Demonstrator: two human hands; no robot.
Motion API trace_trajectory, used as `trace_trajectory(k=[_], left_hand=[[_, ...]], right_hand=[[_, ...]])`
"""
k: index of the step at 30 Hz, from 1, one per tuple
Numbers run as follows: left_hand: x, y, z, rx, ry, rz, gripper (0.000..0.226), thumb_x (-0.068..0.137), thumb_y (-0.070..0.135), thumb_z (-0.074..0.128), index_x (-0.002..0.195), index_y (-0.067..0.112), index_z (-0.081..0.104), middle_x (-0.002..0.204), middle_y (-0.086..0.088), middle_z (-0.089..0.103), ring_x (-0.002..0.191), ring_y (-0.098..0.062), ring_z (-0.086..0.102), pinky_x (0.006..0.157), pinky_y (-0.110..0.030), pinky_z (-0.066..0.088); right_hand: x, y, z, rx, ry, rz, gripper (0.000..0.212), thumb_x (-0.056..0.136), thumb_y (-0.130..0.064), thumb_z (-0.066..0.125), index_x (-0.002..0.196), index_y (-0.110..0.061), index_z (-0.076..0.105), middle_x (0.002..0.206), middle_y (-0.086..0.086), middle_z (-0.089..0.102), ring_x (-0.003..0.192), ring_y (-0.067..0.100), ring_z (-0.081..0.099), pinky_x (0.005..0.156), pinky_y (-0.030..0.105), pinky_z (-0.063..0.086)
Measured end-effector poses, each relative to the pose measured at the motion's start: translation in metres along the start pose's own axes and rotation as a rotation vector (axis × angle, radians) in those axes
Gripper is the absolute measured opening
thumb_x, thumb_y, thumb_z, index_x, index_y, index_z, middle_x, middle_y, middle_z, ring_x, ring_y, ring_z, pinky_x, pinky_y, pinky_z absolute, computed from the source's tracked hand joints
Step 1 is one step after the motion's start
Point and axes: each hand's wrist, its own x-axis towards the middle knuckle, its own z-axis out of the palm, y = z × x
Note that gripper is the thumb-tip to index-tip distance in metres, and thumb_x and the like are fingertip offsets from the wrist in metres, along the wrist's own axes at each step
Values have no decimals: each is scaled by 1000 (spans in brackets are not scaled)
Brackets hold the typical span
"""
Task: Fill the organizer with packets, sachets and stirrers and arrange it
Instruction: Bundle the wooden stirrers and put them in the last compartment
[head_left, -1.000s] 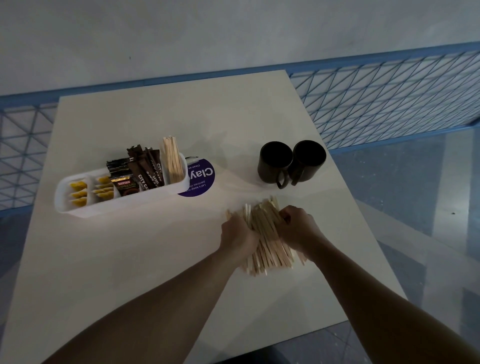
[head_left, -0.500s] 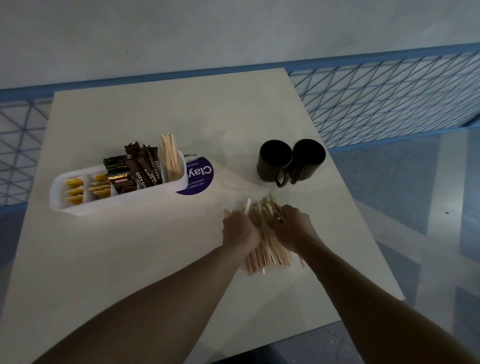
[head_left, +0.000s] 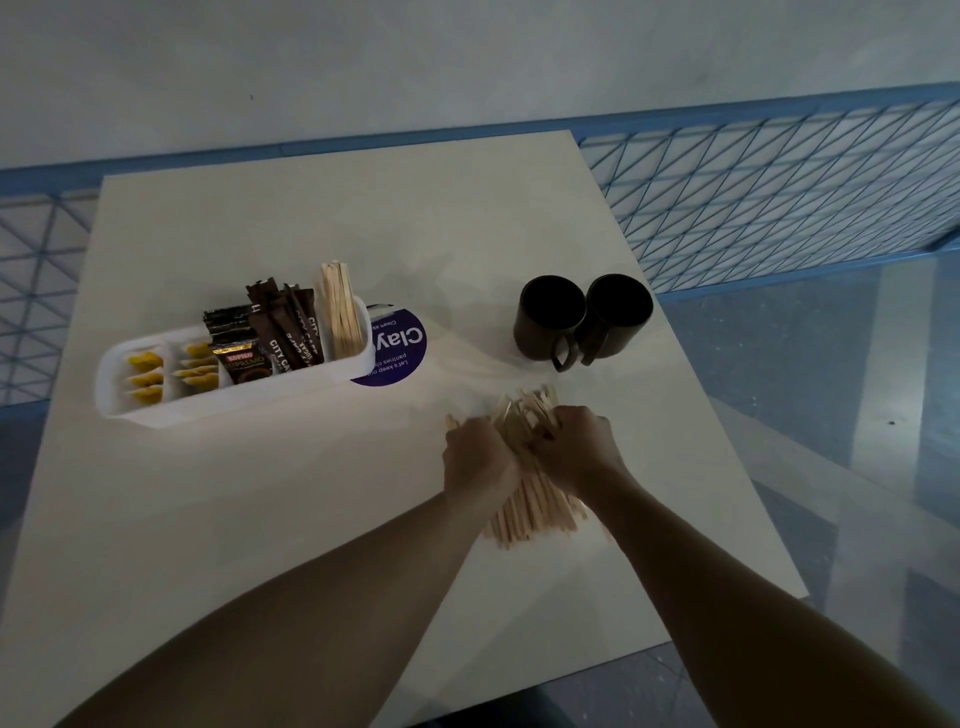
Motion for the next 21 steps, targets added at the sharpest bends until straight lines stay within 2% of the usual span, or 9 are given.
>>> trace_trajectory(k=[2, 5, 14, 21], left_hand=[[-1, 1, 0, 1, 11, 19, 25, 96, 14, 50, 116, 6, 63, 114, -14, 63, 101, -30, 63, 76, -34, 52], [-3, 3, -1, 1, 15, 29, 22, 98, 17, 49, 110, 7, 64, 110, -12, 64, 94, -26, 63, 68, -30, 47], [-5, 6, 3, 69, 10, 31, 30, 96, 8, 48, 124, 8, 61, 119, -14, 65, 111, -32, 62, 85, -37, 51], [-6, 8, 2, 12, -34, 4, 27, 93, 22, 58, 115, 9, 62, 110, -11, 66, 102, -31, 64, 78, -34, 53]], right_hand=[[-1, 0, 0, 8, -11, -3, 10, 88, -12, 60, 81, -7, 65, 78, 10, 66, 68, 25, 61, 48, 25, 44], [-2, -2, -1, 30, -37, 10, 12, 90, -15, 59, 84, -7, 65, 81, 11, 65, 69, 25, 61, 49, 25, 42], [-5, 4, -11, 117, -61, 63, 14, 87, -16, 58, 75, -8, 61, 71, 8, 58, 59, 20, 52, 50, 29, 40], [-6, 10, -18, 150, -85, 82, 19, 90, -20, 57, 73, -9, 57, 70, 8, 56, 59, 19, 51, 50, 30, 39]])
